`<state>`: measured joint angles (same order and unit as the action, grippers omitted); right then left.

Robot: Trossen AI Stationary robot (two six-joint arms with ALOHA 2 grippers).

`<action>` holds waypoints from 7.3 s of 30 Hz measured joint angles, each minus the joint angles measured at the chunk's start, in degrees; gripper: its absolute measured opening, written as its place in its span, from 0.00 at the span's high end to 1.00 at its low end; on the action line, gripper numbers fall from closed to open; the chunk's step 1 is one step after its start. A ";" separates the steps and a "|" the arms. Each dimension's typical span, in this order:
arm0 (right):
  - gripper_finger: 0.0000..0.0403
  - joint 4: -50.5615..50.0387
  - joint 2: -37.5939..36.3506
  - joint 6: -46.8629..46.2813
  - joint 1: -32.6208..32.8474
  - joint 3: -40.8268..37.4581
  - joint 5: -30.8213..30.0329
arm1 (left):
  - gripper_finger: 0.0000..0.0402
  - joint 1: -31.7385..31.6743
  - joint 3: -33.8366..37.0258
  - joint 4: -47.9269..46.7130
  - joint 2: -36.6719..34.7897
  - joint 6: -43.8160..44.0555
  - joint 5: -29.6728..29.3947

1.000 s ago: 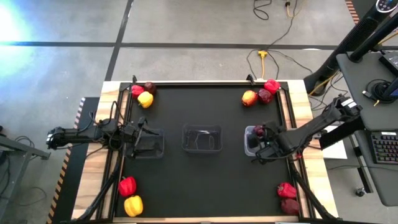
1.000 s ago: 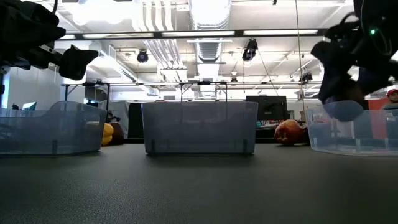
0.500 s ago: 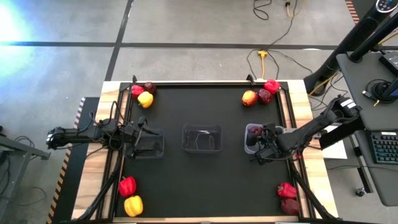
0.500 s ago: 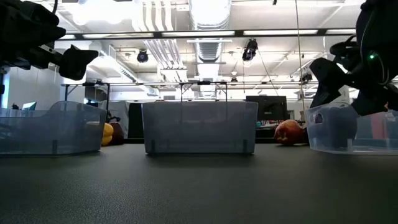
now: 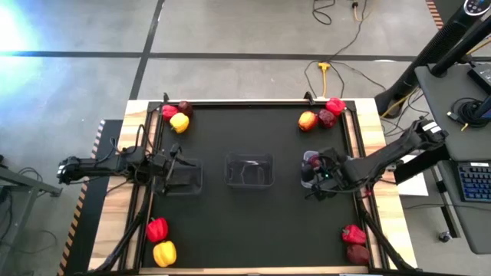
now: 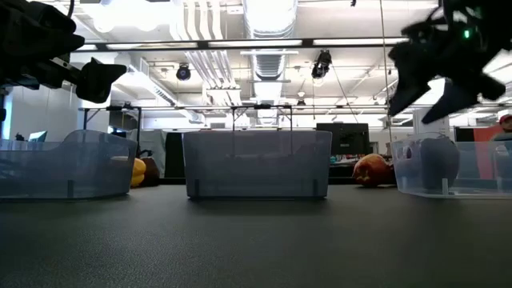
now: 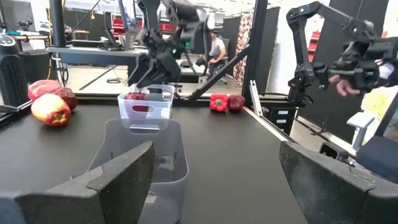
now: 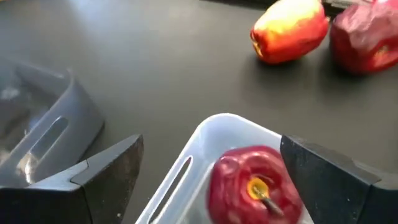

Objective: Sort produce into baskets
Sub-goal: Put the red apple into the transparent bin

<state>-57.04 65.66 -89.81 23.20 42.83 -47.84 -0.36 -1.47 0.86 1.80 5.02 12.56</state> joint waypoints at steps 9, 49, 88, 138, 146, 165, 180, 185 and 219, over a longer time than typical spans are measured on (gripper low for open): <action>0.08 -6.88 0.99 16.90 1.59 17.19 30.92 | 0.19 0.02 0.02 0.00 0.00 0.00 0.00; 0.08 -0.61 34.87 2.37 41.53 30.60 63.88 | 0.19 0.02 0.02 0.00 -0.01 0.00 0.00; 0.38 -8.97 22.13 5.93 20.55 30.96 27.00 | 0.19 0.00 0.02 0.00 0.00 0.00 0.00; 0.10 13.03 2.96 -10.53 10.54 -9.30 0.13 | 0.19 0.02 0.01 0.00 0.00 0.00 0.00; 0.10 8.71 2.87 -2.92 9.99 -3.29 3.35 | 0.19 0.01 0.01 -0.01 -0.01 0.00 0.00; 0.10 -4.25 0.28 -15.22 9.19 0.63 4.31 | 0.19 0.00 0.02 0.00 -0.01 0.00 0.00; 0.10 -18.52 -5.36 19.88 -21.46 17.13 21.42 | 0.19 0.02 0.02 0.00 -0.02 0.00 0.00; 0.09 -18.35 -2.78 38.88 -39.27 19.07 29.80 | 0.19 0.02 0.01 0.00 -0.01 0.00 0.00; 0.01 1.34 27.69 81.16 -74.90 19.03 28.43 | 0.19 0.02 0.02 0.00 0.00 0.00 0.00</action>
<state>-55.70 93.35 -8.65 -51.70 61.87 -19.40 -0.34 -1.45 0.86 1.80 5.02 12.56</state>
